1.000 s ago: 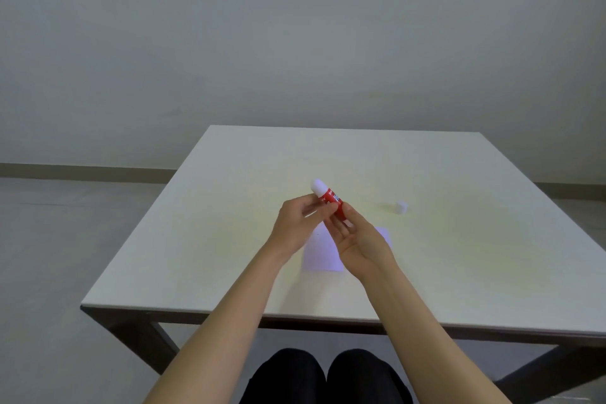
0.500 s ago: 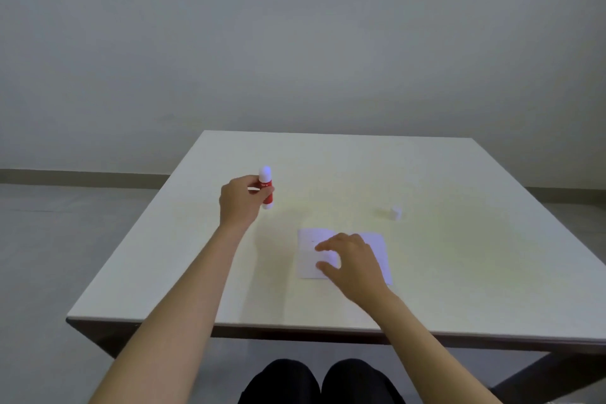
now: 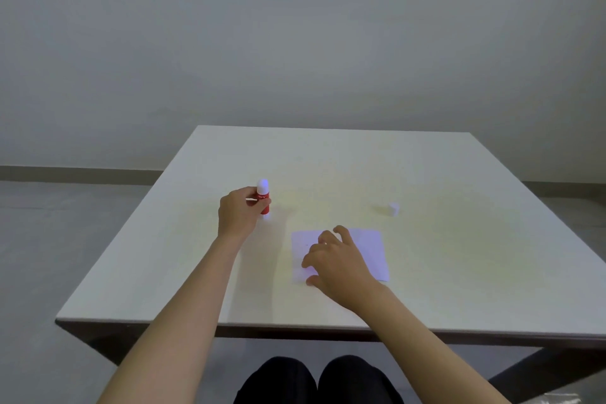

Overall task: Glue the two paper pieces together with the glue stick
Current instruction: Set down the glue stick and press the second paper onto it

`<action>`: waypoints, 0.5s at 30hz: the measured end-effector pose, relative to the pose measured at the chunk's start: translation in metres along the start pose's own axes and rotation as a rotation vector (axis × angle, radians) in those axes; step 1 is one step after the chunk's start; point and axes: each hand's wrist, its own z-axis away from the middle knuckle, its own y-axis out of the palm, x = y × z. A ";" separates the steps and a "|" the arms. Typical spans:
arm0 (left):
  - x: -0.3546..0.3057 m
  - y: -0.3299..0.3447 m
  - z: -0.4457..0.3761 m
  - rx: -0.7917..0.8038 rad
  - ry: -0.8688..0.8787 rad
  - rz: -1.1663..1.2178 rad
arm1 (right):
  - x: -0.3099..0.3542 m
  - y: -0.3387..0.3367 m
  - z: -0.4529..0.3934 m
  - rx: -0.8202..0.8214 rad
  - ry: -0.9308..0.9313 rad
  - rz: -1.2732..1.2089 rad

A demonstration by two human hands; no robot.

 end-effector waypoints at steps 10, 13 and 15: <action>0.007 0.009 0.002 -0.021 -0.058 0.068 | 0.017 -0.011 0.005 -0.044 -0.198 0.376; 0.006 0.011 0.006 -0.071 -0.042 0.037 | 0.019 -0.007 0.010 -0.120 -0.196 0.387; 0.002 0.009 0.012 -0.222 0.015 0.018 | 0.018 -0.001 0.013 -0.222 -0.190 0.380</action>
